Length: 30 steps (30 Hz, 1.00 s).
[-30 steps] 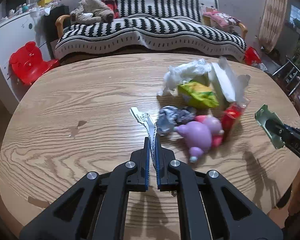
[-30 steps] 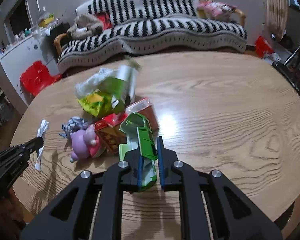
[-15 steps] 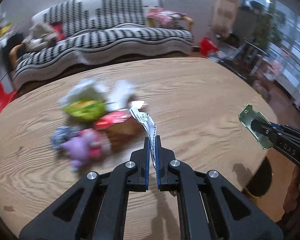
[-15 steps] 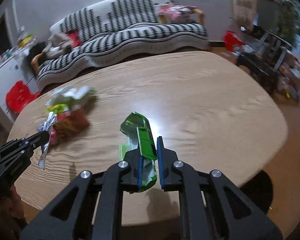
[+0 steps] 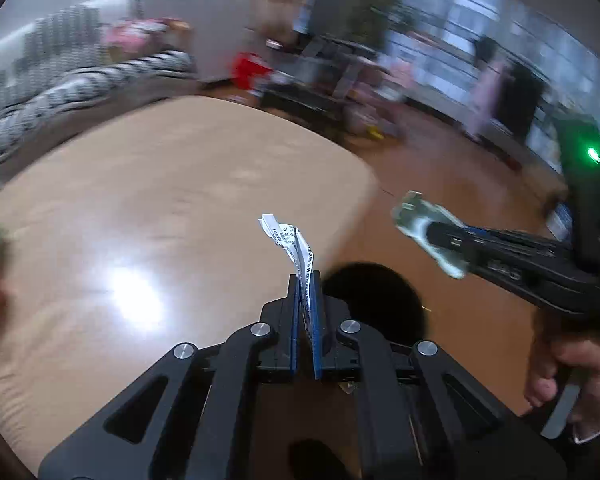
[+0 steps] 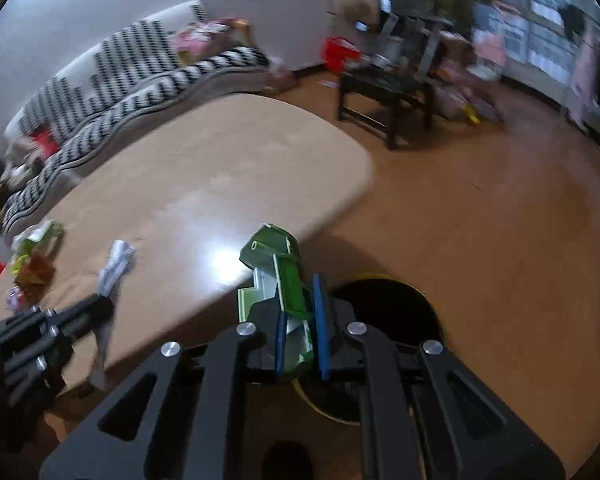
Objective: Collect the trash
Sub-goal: 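Carry both items to the black bin and open both grippers to drop them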
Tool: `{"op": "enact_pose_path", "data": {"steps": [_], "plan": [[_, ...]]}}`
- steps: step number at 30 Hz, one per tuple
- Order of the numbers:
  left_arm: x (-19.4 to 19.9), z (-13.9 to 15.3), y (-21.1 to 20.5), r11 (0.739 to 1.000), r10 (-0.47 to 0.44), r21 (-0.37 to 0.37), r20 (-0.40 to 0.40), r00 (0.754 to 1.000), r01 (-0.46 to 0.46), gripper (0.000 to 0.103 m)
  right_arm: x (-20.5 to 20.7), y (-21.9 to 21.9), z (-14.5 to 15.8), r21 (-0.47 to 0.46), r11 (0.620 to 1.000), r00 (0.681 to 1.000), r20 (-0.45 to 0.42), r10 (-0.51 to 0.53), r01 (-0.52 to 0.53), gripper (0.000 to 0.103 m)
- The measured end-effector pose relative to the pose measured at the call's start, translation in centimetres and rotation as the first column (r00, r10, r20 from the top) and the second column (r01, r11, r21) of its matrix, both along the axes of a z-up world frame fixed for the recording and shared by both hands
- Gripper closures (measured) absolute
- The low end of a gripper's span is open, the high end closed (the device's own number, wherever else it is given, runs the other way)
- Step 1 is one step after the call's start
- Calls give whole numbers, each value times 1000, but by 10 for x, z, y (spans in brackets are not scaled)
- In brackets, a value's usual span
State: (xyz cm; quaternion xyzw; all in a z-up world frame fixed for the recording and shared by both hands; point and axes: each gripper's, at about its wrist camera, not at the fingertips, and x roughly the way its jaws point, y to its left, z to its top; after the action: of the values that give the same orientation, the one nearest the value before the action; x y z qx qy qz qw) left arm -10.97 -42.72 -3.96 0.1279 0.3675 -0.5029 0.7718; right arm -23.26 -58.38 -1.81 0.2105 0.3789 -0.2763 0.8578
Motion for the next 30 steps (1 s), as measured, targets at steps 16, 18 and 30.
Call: {"op": "enact_pose_path", "data": {"steps": [16, 18, 30], "plan": [[-42, -67, -104, 984, -125, 114, -103, 987, 137, 99, -64, -68, -43, 176, 974, 990, -36, -136, 141, 90], [-38, -66, -108, 984, -124, 115, -106, 987, 136, 99, -63, -67, -43, 179, 974, 990, -36, -135, 139, 90], [-37, -68, -113, 981, -134, 124, -105, 985, 147, 99, -61, -73, -42, 182, 972, 988, -34, -148, 151, 90]]}}
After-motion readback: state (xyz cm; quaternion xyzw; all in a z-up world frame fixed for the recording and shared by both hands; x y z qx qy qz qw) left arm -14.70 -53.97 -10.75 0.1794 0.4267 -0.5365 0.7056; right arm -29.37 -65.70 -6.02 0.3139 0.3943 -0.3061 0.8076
